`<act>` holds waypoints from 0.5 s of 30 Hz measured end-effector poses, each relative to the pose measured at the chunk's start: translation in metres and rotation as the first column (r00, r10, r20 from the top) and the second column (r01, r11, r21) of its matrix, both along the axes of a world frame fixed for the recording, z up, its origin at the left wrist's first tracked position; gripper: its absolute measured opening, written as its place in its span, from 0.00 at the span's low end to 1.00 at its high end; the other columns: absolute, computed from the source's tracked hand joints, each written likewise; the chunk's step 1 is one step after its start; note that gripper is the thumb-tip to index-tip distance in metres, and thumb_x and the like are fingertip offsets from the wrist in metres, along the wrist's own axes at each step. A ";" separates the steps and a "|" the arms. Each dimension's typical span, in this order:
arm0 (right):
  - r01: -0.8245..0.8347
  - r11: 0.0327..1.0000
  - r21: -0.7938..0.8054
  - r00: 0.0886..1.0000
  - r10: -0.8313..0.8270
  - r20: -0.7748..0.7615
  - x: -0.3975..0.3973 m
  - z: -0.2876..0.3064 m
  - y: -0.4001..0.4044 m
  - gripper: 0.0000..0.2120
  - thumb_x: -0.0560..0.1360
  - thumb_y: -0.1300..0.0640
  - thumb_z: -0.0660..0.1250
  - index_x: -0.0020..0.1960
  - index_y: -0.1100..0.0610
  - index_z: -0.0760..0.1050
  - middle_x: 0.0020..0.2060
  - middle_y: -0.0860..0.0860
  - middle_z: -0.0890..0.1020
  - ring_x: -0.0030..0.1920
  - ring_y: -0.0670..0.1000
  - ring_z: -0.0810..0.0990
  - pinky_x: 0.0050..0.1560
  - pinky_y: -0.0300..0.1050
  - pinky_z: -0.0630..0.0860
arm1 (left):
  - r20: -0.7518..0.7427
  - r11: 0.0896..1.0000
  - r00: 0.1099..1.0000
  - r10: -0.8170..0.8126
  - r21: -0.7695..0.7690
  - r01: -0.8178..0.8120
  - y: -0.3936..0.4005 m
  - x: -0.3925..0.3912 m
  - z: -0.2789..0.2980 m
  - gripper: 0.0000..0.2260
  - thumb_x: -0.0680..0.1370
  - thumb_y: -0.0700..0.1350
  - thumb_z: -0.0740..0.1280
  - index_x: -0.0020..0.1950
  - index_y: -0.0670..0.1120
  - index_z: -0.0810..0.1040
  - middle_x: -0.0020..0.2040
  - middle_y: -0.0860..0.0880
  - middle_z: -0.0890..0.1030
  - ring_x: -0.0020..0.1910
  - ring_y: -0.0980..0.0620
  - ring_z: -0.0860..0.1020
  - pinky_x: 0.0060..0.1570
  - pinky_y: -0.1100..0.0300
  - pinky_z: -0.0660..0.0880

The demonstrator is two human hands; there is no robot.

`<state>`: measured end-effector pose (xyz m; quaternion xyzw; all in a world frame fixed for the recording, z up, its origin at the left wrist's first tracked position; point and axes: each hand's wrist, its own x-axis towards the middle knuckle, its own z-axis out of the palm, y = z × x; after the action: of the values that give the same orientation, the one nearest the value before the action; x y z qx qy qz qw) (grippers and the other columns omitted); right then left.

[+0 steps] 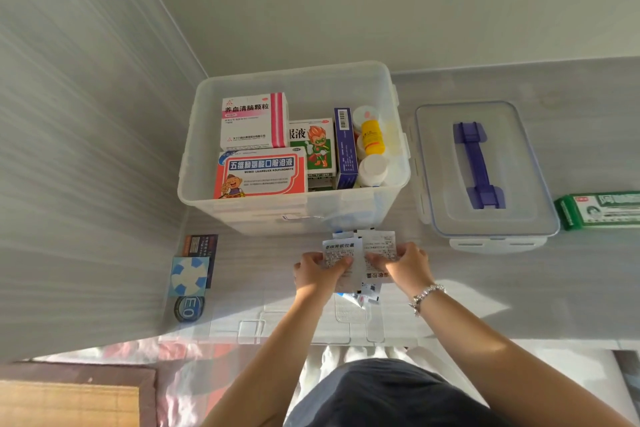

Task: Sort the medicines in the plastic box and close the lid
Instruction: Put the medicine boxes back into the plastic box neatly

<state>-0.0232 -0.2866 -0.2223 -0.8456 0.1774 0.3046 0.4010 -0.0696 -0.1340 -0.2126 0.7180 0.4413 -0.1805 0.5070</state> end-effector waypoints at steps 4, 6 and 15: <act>0.058 0.985 0.162 0.998 -0.061 0.014 -0.004 0.006 0.008 0.19 0.72 0.47 0.68 0.52 0.63 0.75 0.45 0.55 0.82 0.44 0.54 0.81 0.42 0.46 0.77 | 0.094 0.998 0.994 -0.050 0.039 0.047 -0.001 0.004 0.000 0.21 0.66 0.50 0.76 0.48 0.44 0.67 0.50 0.45 0.76 0.45 0.48 0.77 0.36 0.59 0.75; 0.076 0.979 0.189 0.997 -0.080 0.015 -0.006 0.008 0.011 0.21 0.74 0.46 0.64 0.52 0.64 0.73 0.40 0.54 0.81 0.37 0.53 0.79 0.35 0.44 0.74 | 0.093 0.997 0.993 -0.076 0.039 0.073 -0.004 0.007 0.001 0.22 0.67 0.51 0.76 0.48 0.46 0.66 0.47 0.48 0.76 0.42 0.49 0.76 0.33 0.62 0.71; 0.157 0.930 0.332 0.983 -0.116 -0.140 -0.017 0.008 0.009 0.19 0.75 0.62 0.65 0.63 0.64 0.66 0.56 0.57 0.78 0.54 0.56 0.79 0.51 0.52 0.78 | -0.017 0.959 0.994 -0.109 -0.265 0.101 -0.009 0.008 0.003 0.22 0.71 0.53 0.72 0.57 0.40 0.75 0.50 0.43 0.83 0.47 0.43 0.82 0.49 0.48 0.80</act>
<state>-0.0398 -0.2777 -0.2147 -0.7291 0.2037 0.3515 0.5508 -0.0613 -0.1431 -0.2091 0.6636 0.3827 -0.2756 0.5807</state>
